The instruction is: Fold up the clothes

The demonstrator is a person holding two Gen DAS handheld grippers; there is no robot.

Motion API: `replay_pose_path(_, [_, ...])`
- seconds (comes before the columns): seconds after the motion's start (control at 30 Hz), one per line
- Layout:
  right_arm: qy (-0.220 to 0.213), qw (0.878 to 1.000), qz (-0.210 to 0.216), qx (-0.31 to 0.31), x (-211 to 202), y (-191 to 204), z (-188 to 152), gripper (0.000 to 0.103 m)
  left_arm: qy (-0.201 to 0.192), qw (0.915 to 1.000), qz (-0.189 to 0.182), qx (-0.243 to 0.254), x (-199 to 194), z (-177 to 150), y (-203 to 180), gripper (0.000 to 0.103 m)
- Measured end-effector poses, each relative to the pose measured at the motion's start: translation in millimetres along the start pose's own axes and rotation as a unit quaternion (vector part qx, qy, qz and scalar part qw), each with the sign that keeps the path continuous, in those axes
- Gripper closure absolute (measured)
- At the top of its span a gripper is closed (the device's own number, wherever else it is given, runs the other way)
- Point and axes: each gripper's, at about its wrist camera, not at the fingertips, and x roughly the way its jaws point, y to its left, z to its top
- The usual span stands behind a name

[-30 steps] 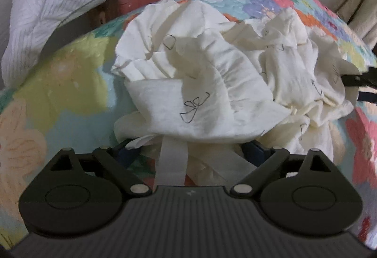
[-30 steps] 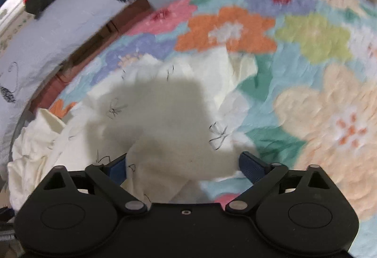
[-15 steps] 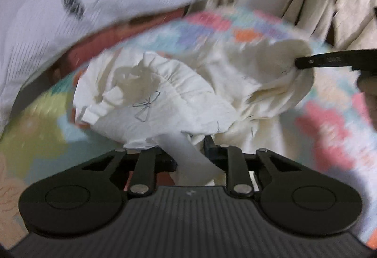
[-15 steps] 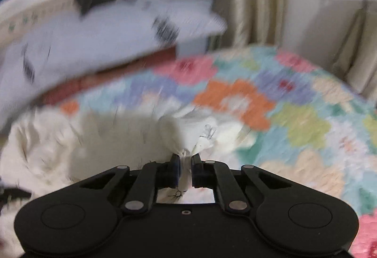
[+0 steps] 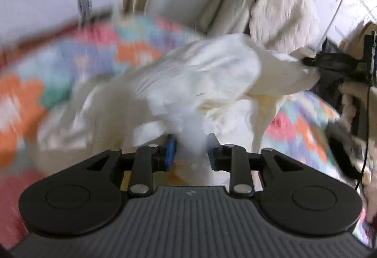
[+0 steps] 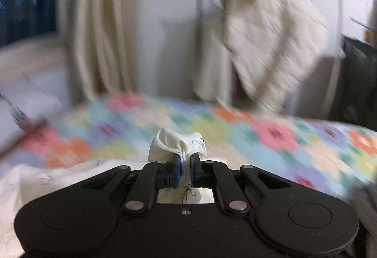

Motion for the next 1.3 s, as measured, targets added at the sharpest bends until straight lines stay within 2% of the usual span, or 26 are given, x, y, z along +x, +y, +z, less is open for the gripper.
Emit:
replay_pose_path(0.07, [0.041,0.999,-0.03,0.004,20.4,-20.9,-24.3,0.095,0.036,0.9991,0.015,-0.015,14.6,-19.3,14.3,0.076])
replay_pose_path(0.13, [0.063,0.997,-0.042,0.029,30.1,-40.2,-43.1,0.095,0.065,0.997,0.022,-0.037,25.4,-34.3,29.4,0.076])
replay_pose_path(0.2, [0.068,0.995,-0.046,0.049,35.4,-51.5,-54.3,0.095,0.059,0.9965,0.01,-0.059,22.6,-34.2,36.6,0.076])
replay_pose_path(0.3, [0.059,0.997,-0.049,0.031,32.2,-54.7,-55.6,0.095,0.034,0.9976,0.004,-0.06,11.6,-29.2,36.8,0.073])
replay_pose_path(0.43, [0.019,0.999,-0.029,0.016,22.5,-47.3,-26.8,0.095,0.0,0.9991,0.008,-0.041,-1.5,-30.3,35.6,0.076])
replay_pose_path(0.53, [-0.017,1.0,0.001,0.018,17.1,-42.0,4.0,0.095,-0.042,0.9987,0.026,-0.012,5.9,-7.5,31.0,0.097])
replay_pose_path(0.57, [-0.027,1.0,0.009,0.009,17.9,-36.4,14.1,0.095,-0.054,0.9981,0.027,-0.007,9.0,0.7,32.4,0.101])
replay_pose_path(0.63, [-0.048,0.998,0.027,-0.011,21.9,-23.2,32.8,0.095,-0.079,0.9965,0.026,-0.003,10.3,13.1,36.4,0.103])
replay_pose_path(0.73, [-0.073,0.995,0.057,-0.034,33.8,-3.6,48.6,0.095,-0.12,0.9911,0.058,0.001,4.4,31.9,37.3,0.103])
replay_pose_path(0.77, [-0.075,0.994,0.063,-0.048,40.8,3.2,50.7,0.094,-0.121,0.9903,0.068,-0.003,0.7,34.2,39.9,0.103])
replay_pose_path(0.83, [-0.055,0.993,0.068,-0.073,60.3,15.1,51.6,0.09,-0.105,0.9924,0.062,-0.014,-6.9,32.8,43.2,0.102])
replay_pose_path(0.9, [-0.028,0.995,0.054,-0.083,74.4,22.1,46.7,0.073,-0.082,0.9953,0.045,-0.024,-14.4,28.8,44.1,0.099])
replay_pose_path(0.93, [-0.019,0.995,0.052,-0.079,77.0,22.4,43.4,0.062,-0.067,0.997,0.031,-0.025,-18.0,24.4,41.0,0.094])
replay_pose_path(0.97, [-0.014,0.996,0.055,-0.067,76.1,20.3,40.1,0.054,-0.052,0.9983,0.017,-0.018,-20.9,18.2,35.3,0.082])
replay_pose_path(1.0, [-0.01,0.997,0.061,-0.052,73.3,16.0,35.8,0.05,-0.039,0.9992,0.005,-0.007,-23.4,10.7,28.3,0.073])
replay_pose_path(1.03, [-0.005,0.997,0.069,-0.034,68.8,9.7,30.6,0.044,-0.026,0.9996,-0.004,0.006,-24.6,3.5,21.5,0.052])
replay_pose_path(1.07, [-0.001,0.997,0.073,-0.014,63.3,1.4,24.1,0.04,-0.011,0.9995,-0.011,0.028,-23.8,-4.4,13.2,0.042])
replay_pose_path(1.13, [0.007,0.997,0.07,0.026,52.2,-18.6,9.3,0.035,0.024,0.9955,-0.022,0.089,-18.8,-19.1,-5.7,0.038])
replay_pose_path(1.23, [0.025,0.994,0.054,0.096,41.3,-58.5,-15.5,0.032,0.048,0.9845,-0.008,0.169,-8.2,-35.7,-28.1,0.026])
replay_pose_path(1.3, [0.053,0.987,0.046,0.147,39.5,-88.0,-36.0,0.032,0.056,0.9803,0.008,0.189,0.1,-43.1,-34.3,0.023])
